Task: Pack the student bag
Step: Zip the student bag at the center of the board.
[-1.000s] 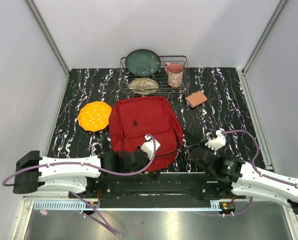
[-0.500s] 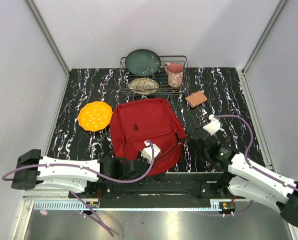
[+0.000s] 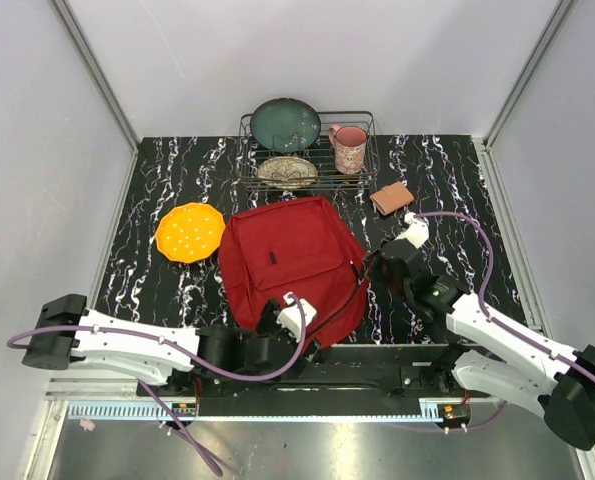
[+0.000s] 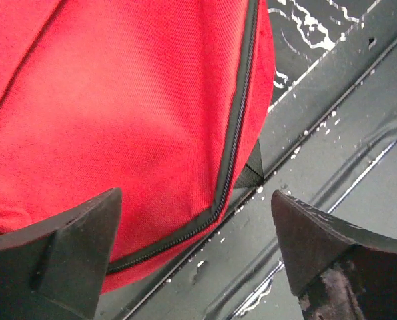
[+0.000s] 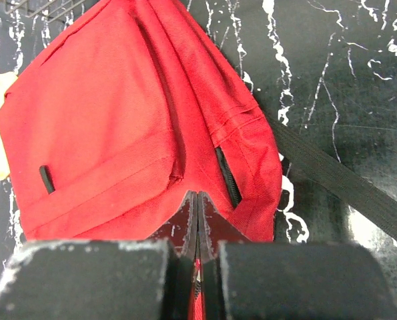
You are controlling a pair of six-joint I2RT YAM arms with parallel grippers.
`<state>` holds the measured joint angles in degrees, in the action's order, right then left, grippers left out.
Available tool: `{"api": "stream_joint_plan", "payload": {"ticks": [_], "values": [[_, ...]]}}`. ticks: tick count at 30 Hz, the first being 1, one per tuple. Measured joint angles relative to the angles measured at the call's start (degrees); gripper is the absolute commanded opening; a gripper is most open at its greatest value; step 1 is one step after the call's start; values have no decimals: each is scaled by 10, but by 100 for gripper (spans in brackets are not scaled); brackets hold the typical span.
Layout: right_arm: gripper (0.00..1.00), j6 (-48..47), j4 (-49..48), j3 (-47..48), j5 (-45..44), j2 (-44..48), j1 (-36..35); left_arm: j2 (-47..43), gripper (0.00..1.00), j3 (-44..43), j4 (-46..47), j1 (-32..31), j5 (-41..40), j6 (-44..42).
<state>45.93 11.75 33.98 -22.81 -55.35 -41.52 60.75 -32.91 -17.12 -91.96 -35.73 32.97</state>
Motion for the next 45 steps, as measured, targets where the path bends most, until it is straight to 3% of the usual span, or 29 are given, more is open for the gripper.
{"api": "stream_joint_plan", "payload": {"ticks": [6, 11, 19, 22, 25, 26, 28, 35, 45], "values": [[0, -3, -1, -8, 30, 20, 1, 38, 99, -65, 41, 32, -11, -63], [0, -3, 2, -15, 33, 43, 1, 120, 99, -136, 107, 76, 26, -116], [0, -12, 9, -15, 30, 52, 1, 219, 95, -191, 128, 108, 94, -147], [0, -12, 14, -15, 28, 54, 1, 231, 84, -191, 128, 115, 105, -141], [0, -11, 16, -19, 27, 60, 2, 237, 51, -191, 130, 122, 107, -127], [0, -11, 16, -20, 27, 61, 2, 238, 24, -189, 132, 124, 108, -123], [0, -10, 17, -20, 25, 62, 2, 238, 2, -181, 140, 125, 107, -111], [0, -9, 31, -20, 24, 41, 2, 223, 0, -119, 196, 127, 109, -78], [0, -45, 27, 21, 15, -59, 5, 122, 0, -29, 246, 120, 109, -49]]}}
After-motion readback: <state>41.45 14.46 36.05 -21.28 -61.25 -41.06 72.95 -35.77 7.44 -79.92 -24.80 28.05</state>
